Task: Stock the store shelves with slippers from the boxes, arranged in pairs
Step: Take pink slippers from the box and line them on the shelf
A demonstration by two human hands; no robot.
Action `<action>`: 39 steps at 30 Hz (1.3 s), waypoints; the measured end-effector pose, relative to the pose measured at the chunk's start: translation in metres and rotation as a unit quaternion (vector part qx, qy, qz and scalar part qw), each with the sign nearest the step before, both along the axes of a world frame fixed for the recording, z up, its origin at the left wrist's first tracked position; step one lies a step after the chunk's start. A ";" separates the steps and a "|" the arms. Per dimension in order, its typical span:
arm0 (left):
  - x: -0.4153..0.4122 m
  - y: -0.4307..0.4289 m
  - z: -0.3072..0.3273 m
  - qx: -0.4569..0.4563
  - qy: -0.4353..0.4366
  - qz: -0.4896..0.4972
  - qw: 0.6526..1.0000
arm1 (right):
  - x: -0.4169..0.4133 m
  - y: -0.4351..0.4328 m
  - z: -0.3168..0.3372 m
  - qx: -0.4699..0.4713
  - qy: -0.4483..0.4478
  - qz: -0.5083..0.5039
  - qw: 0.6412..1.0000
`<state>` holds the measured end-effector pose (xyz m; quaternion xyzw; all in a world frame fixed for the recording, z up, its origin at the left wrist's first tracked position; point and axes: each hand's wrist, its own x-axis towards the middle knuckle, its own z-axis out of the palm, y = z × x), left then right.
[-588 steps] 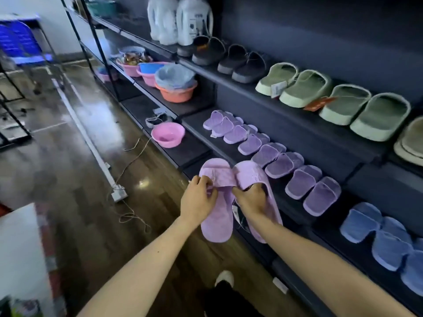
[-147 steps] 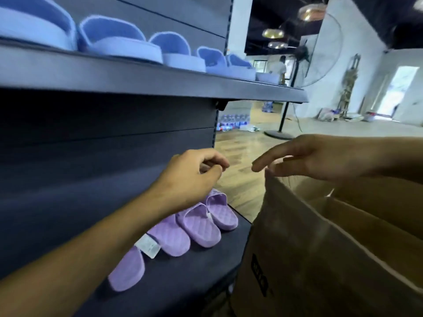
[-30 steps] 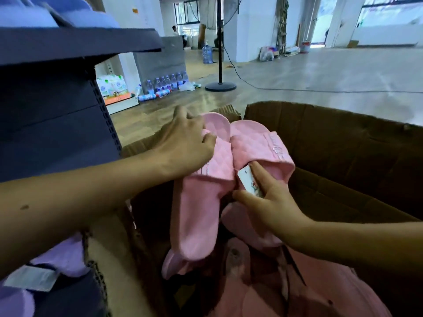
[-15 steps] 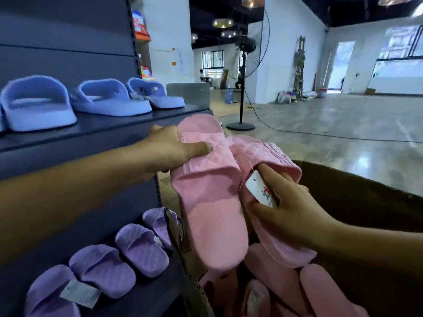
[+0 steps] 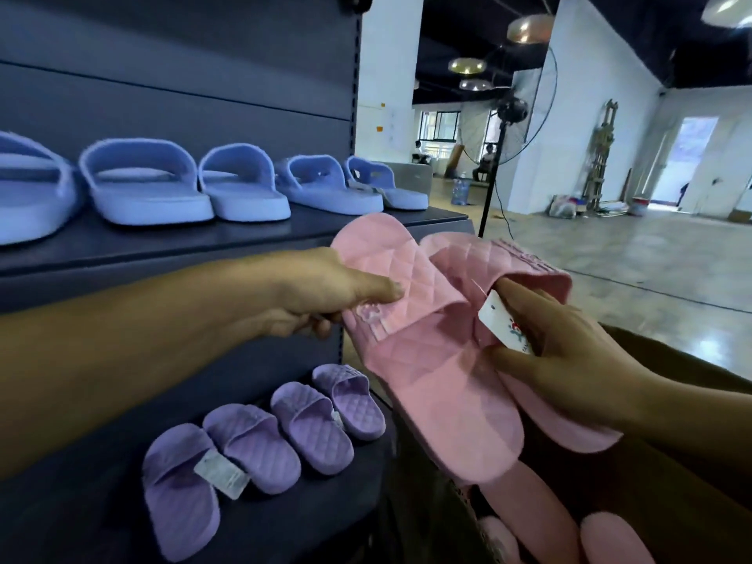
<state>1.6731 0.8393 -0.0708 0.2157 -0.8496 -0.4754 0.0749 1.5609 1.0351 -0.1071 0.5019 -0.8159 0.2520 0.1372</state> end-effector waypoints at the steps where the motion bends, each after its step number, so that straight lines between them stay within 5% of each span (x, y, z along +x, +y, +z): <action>1: 0.007 -0.001 -0.002 0.000 0.004 0.008 1.000 | 0.002 -0.002 0.003 0.002 0.013 0.009 1.000; 7: 0.047 -0.010 -0.023 -0.067 0.092 0.122 0.986 | 0.025 -0.024 0.005 0.053 0.076 0.075 0.993; 11: 0.080 -0.016 -0.056 -0.151 0.057 0.114 0.980 | 0.045 -0.037 -0.020 0.064 0.092 0.103 0.988; 16: 0.110 -0.023 -0.103 -0.051 0.025 0.157 0.986 | 0.065 -0.038 -0.017 0.076 0.141 0.084 0.983; 23: 0.123 -0.031 -0.107 -0.026 0.134 0.200 0.970 | 0.094 -0.043 -0.023 0.075 0.258 0.156 0.951; 29: 0.159 -0.041 -0.099 -0.007 0.140 0.245 0.959 | 0.123 -0.053 -0.048 0.076 0.125 0.231 0.962; 33: 0.180 -0.056 -0.114 -0.041 0.118 0.276 0.953 | 0.134 -0.079 -0.074 0.062 0.149 0.250 0.955; 36: 0.191 -0.074 -0.136 -0.029 0.093 0.312 0.945 | 0.146 -0.108 -0.095 0.115 0.016 0.264 0.958; 39: 0.202 -0.100 -0.165 -0.054 0.044 0.327 0.943 | 0.156 -0.145 -0.131 0.117 -0.012 0.263 0.958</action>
